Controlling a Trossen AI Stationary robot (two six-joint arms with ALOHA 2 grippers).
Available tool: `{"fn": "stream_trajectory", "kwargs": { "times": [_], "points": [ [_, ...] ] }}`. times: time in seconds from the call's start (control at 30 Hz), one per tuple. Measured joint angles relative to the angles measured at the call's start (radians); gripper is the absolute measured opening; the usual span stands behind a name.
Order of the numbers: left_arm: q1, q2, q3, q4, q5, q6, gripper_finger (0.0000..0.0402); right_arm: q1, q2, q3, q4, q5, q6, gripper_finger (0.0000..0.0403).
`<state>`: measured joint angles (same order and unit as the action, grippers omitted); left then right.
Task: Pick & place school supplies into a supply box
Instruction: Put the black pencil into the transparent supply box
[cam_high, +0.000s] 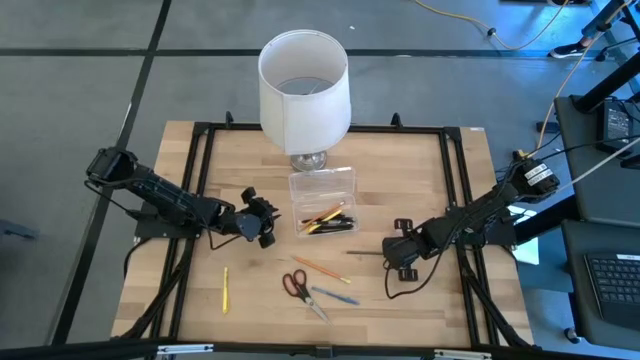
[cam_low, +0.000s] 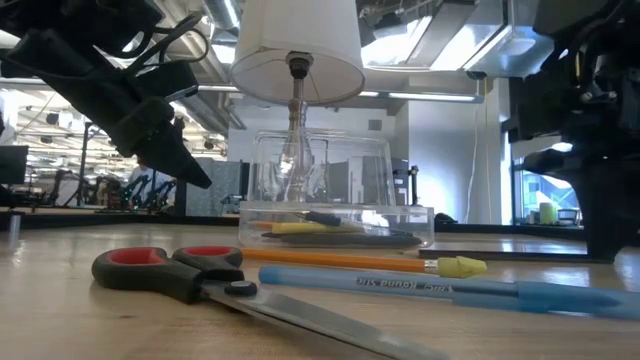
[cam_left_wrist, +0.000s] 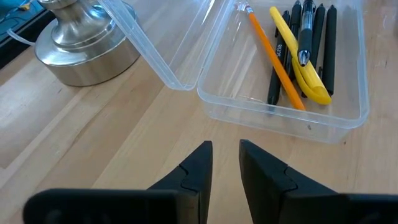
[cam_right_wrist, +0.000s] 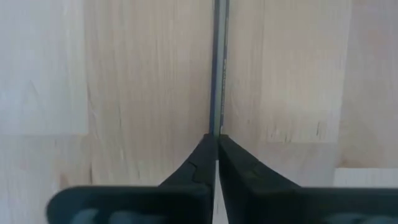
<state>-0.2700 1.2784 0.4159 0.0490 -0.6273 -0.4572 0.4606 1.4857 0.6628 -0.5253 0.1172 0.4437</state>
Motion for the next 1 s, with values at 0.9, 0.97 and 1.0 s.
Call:
{"fn": "stream_trajectory", "kwargs": {
  "times": [0.9, 0.97, 1.0],
  "points": [
    [0.000, 0.000, 0.000, 0.000, 0.000, 0.000, 0.0073, 0.016, -0.100, -0.002, -0.003, 0.008, 0.051, 0.0121],
    [0.000, 0.000, 0.000, 0.000, 0.000, 0.000, 0.0072, 0.041, -0.148, -0.002, 0.000, 0.099, 0.062, 0.0122],
    [-0.001, 0.000, 0.000, 0.000, 0.000, 0.000, 0.0072, 0.063, -0.172, -0.002, 0.000, 0.169, 0.076, 0.0122]
  ]
}}
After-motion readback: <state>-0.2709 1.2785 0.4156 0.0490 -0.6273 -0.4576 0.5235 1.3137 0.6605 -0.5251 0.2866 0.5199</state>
